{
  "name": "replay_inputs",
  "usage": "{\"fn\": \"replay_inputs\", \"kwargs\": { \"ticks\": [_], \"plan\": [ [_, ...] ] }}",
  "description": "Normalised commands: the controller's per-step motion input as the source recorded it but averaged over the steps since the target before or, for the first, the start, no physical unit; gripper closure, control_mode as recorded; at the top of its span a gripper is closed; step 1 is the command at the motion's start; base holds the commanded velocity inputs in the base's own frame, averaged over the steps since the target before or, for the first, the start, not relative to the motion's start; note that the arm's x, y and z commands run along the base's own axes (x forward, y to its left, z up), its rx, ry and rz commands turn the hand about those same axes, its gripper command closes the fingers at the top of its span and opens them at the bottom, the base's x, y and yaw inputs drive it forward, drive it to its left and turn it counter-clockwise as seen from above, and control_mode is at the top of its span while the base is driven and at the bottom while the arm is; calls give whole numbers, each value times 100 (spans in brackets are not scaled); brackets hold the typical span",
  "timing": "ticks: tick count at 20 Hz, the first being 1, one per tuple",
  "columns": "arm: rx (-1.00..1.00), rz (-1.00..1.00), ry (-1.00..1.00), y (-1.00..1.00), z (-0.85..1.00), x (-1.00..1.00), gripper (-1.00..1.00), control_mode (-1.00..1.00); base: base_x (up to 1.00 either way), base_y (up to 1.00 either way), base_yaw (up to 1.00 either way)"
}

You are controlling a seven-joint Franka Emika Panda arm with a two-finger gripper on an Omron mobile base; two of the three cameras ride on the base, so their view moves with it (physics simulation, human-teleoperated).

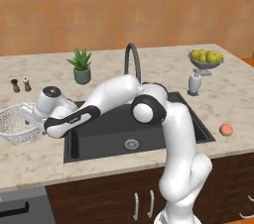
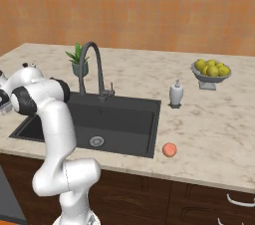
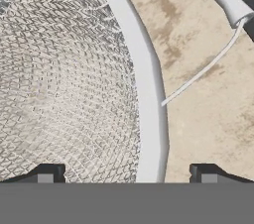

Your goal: Put the colander in the sink, put the peach in the colander, and turn on the sink faucet and pour water over the colander.

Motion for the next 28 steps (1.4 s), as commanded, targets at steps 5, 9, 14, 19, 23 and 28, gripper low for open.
{"fn": "replay_inputs", "kwargs": {
  "ticks": [5,9,14,19,23,28],
  "plan": [
    [0,0,0,0,0,0,-100,-100,0,0,0],
    [0,0,0,0,0,0,-100,-100,0,0,0],
    [0,0,0,0,0,0,100,-100,0,0,0],
    [0,0,0,0,0,0,100,-100,0,0,0],
    [0,0,0,0,0,0,100,-100,0,0,0],
    [0,0,0,-7,0,-5,100,-100,0,0,0]
  ]
}}
